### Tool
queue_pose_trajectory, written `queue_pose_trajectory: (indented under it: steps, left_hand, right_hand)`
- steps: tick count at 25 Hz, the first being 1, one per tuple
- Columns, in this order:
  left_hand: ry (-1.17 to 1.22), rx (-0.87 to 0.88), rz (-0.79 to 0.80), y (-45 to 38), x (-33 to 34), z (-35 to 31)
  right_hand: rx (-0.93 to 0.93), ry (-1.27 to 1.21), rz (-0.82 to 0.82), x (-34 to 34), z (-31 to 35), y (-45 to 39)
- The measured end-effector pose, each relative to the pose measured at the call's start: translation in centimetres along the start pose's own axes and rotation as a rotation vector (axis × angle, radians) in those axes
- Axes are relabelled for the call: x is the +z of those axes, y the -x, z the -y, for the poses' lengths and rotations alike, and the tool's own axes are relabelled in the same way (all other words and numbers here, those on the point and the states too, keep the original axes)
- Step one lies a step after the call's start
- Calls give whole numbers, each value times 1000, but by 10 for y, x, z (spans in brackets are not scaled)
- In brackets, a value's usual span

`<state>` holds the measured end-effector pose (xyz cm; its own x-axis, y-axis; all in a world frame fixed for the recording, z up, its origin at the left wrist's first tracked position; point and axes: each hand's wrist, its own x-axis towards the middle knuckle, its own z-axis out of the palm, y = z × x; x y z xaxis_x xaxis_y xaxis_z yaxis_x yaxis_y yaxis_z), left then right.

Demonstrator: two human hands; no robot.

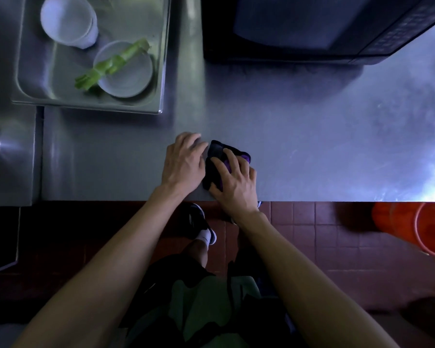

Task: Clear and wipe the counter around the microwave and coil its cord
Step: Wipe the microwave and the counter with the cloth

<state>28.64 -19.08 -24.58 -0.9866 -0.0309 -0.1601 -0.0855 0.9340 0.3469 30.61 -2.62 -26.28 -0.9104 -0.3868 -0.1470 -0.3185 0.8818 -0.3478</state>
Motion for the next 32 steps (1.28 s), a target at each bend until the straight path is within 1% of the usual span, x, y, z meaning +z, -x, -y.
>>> queue_pose_trajectory:
  steps: [4,7,12,16,20,26,28,32]
  left_hand:
    - [-13,41,31,-26,5,-24]
    - [-6,54,10,-51,10,-55]
    - [28,-13,-50,-89,19,-97]
    - [-4,17,-30,-112,23,-133]
    - [-10,74,6,-141,30,-178]
    - [-21,149,70,-173,48,-232]
    - [-20,157,78,-174,51,-239]
    - [-24,157,99,-160,49,-237]
  right_hand:
    - [56,-1,-5,-16,-40,-4]
    - [70,-26,-20,-35,-84,-20]
    - [34,-51,-13,-61,-137,-82]
    - [133,-93,-48,-82,-190,-124]
    - [221,-129,-112,-105,-243,-146]
    - [367,-163,-191,-127,-308,-148]
    - [413,-162,-209,-131,-322,-145]
    - [449,-182,-203,-134,-332,-128]
